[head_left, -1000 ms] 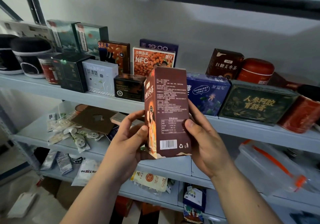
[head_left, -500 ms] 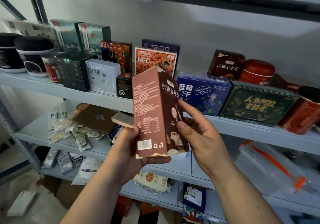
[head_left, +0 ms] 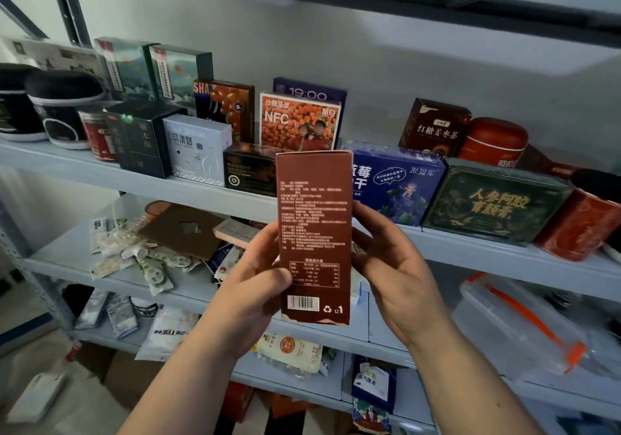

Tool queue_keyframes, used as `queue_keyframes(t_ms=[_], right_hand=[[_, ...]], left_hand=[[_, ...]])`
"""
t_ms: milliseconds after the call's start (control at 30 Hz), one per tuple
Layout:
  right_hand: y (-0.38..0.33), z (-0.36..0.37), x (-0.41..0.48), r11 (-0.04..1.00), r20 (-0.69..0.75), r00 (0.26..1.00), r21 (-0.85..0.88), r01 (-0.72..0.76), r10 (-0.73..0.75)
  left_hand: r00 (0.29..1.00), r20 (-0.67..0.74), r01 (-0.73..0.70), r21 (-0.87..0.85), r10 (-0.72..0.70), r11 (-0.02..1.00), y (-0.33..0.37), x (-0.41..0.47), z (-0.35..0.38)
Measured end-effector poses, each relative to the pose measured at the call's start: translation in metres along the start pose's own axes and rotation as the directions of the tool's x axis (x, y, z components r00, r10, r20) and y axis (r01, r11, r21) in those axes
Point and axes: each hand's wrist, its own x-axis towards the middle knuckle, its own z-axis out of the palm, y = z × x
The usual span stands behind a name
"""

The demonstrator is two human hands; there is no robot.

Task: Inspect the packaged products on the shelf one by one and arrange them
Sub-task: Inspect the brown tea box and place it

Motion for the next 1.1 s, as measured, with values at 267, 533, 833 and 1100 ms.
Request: queue_keyframes(t_ms=[267,533,833,1100], right_hand=[[-0.006,0.002,-0.006,0.999,-0.036,0.999,0.03,-0.016,0.017],[-0.002,-0.001,-0.007,0.997,-0.064,0.996,-0.038,-0.071,0.069],[-0.005,0.004,-0.006,0.993,-0.075,0.991,0.062,-0.104,0.108],[-0.008,0.006,-0.013,0.962,0.002,0.994,0.251,-0.105,0.108]], left_hand=[[0.997,0.055,-0.053,0.109,0.047,0.993,0.003,-0.003,0.006],[0.996,0.005,0.091,0.071,-0.091,0.993,0.008,-0.008,0.015],[0.992,0.034,0.122,0.024,-0.122,0.992,0.011,-0.011,0.016],[0.991,-0.087,0.099,-0.006,-0.099,0.995,0.011,-0.01,0.02]])
